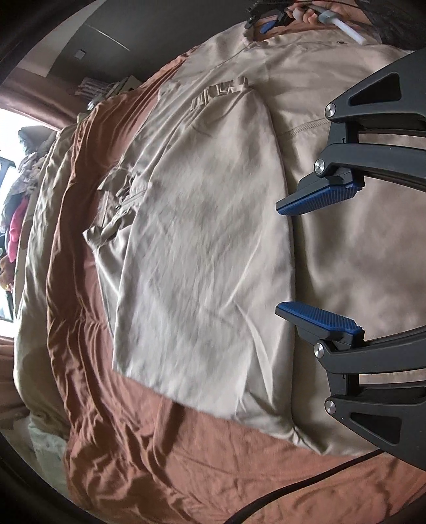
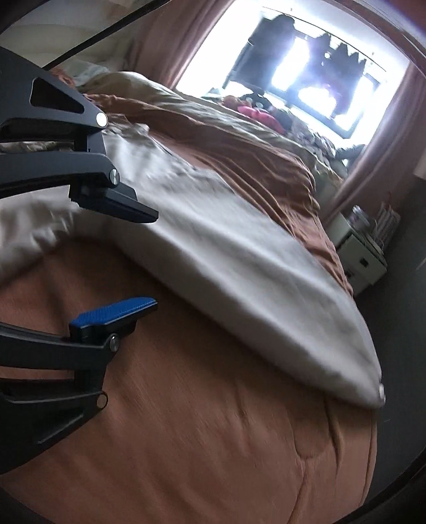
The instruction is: Fold large clothes
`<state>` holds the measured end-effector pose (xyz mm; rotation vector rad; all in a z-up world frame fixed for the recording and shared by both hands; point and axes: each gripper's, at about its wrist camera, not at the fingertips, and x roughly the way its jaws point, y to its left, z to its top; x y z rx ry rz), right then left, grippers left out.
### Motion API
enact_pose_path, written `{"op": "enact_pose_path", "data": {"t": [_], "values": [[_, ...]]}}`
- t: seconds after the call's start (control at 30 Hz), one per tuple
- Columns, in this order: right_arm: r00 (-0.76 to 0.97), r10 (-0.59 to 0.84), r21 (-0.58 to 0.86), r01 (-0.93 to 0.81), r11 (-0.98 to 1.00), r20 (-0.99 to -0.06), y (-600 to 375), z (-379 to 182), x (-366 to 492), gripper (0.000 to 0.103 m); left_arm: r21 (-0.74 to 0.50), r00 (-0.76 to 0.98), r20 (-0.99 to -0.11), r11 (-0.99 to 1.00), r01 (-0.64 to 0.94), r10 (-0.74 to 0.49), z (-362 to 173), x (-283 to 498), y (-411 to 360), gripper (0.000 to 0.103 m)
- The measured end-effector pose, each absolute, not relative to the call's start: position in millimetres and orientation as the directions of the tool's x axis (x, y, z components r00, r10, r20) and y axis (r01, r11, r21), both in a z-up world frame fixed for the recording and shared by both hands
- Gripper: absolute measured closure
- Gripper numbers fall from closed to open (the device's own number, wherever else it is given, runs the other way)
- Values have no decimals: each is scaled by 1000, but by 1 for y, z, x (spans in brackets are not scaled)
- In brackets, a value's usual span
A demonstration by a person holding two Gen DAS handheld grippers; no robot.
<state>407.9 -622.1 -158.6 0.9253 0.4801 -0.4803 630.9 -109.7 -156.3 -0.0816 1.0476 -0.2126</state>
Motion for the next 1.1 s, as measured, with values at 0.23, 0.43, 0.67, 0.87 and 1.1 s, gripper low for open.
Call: {"op": "enact_pose_path", "data": {"t": [0.23,0.43,0.67,0.87,1.1], "values": [[801,-184,675,584,451,-570,-637,-168,405,59,-166,469,-855,974,154,-219,-163,637,-123,46],[782,-214,650,611,453,-586,-647,-168,423,69,-153,455,-865,975,162,-211,-171,641,-125,46],[794,-224,659,598,456,-565,-650,-179,429,95,-184,444,-867,973,138,-227,-179,642,-122,46],[835,-247,688,546,477,-491,-634,-159,408,101,-306,483,-820,948,84,-307,-166,634,-128,46],[886,-219,677,455,579,-408,-592,-116,400,102,-324,510,-791,939,118,-337,-146,624,-161,46]]}}
